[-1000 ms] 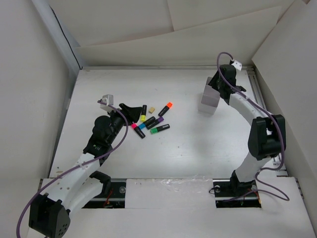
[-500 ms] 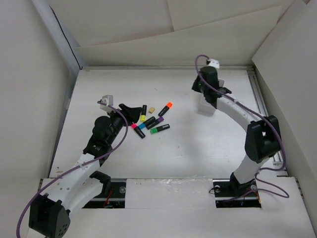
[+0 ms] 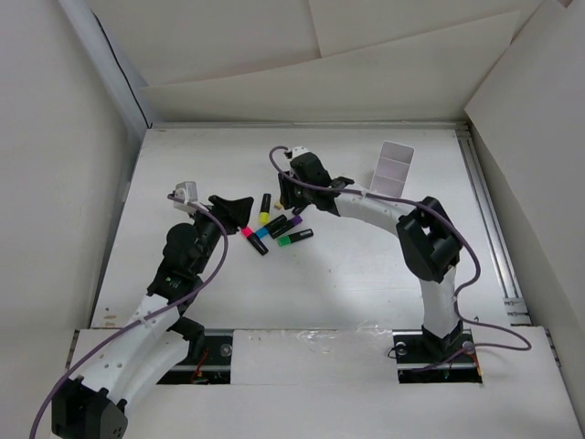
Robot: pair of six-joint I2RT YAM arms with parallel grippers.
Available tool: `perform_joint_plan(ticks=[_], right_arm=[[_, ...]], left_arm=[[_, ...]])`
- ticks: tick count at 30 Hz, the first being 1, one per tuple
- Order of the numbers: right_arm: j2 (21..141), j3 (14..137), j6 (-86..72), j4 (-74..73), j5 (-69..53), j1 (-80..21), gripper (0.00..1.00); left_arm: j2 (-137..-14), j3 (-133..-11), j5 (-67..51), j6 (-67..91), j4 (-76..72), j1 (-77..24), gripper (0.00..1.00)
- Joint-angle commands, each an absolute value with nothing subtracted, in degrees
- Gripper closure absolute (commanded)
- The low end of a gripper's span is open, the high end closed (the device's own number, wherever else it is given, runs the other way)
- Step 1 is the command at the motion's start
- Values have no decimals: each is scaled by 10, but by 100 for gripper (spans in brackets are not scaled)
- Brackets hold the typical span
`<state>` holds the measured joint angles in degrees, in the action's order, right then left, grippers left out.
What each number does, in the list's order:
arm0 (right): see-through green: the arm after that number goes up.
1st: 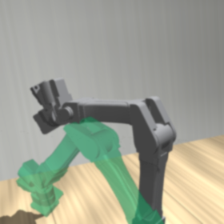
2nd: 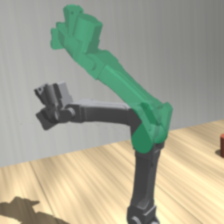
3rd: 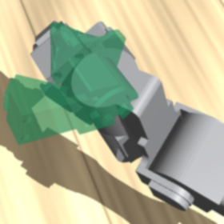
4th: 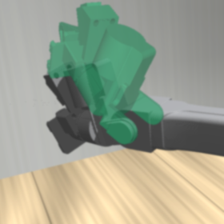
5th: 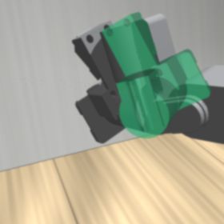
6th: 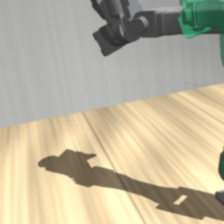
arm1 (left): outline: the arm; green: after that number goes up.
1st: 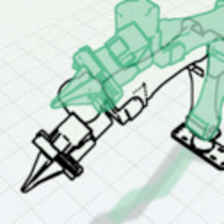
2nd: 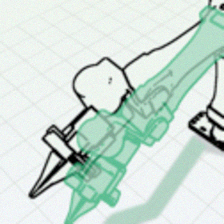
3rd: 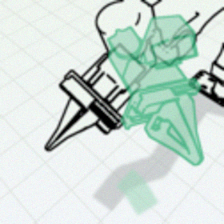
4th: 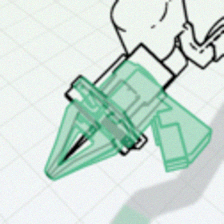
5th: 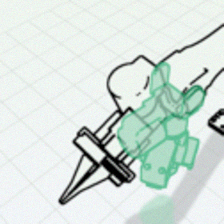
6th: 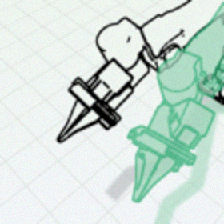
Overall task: Sort the stationery into containers
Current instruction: Pick up the stationery from the center of the board.
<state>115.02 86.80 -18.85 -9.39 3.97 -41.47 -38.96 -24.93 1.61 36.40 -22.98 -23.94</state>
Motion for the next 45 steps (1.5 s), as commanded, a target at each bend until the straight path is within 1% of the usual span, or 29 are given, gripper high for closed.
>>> perform_joint_plan(ticks=[1, 3, 4, 6, 8, 9, 10, 15, 18, 20, 22, 28, 33, 37, 38, 40, 41, 43, 45], right_arm=[[1166, 914, -127, -119, 22, -412, 49], [1189, 938, -116, -140, 32, -412, 45], [1197, 949, -116, -148, 48, -412, 45], [1217, 975, -104, -158, 55, -417, 40], [1230, 990, -98, -174, 55, -417, 39], [1243, 1008, -98, -187, 55, -417, 35], [1248, 1015, -98, -187, 55, -424, 33], [1270, 1034, -93, -203, 76, -430, 28], [1284, 1041, -93, -203, 76, -430, 28], [1297, 1047, -93, -203, 76, -430, 30], [1303, 1053, -88, -198, 70, -430, 32], [1328, 1078, -88, -198, 76, -430, 34], [1346, 1092, -88, -193, 70, -430, 39], [1352, 1097, -88, -182, 58, -425, 46], [1352, 1097, -88, -182, 58, -425, 52], [1352, 1091, -93, -177, 48, -425, 59], [1352, 1091, -93, -171, 47, -419, 67], [1345, 1085, -98, -165, 42, -419, 77], [1325, 1064, -113, -150, 42, -413, 82]], left_arm=[[-384, -243, 21, 369, -245, -241, 49], [-384, -243, 21, 369, -250, -241, 49], [-384, -243, 26, 369, -250, -241, 49], [-384, -243, 21, 369, -250, -241, 49], [-384, -243, 21, 369, -250, -241, 49], [-384, -243, 21, 369, -256, -241, 49], [-384, -243, 21, 369, -256, -241, 49], [-378, -243, 21, 374, -250, -241, 49], [-378, -237, 28, 374, -250, -241, 49], [-367, -243, 28, 374, -243, -241, 49], [-348, -229, 54, 380, -243, -241, 49], [-317, -218, 61, 380, -243, -241, 47], [-324, -226, 61, 380, -235, -241, 47], [-324, -226, 61, 380, -235, -241, 47], [-324, -226, 61, 380, -235, -241, 47], [-324, -226, 61, 380, -235, -241, 47], [-324, -226, 61, 380, -241, -241, 47], [-324, -226, 61, 380, -241, -241, 47], [-330, -226, 55, 380, -235, -241, 47]])
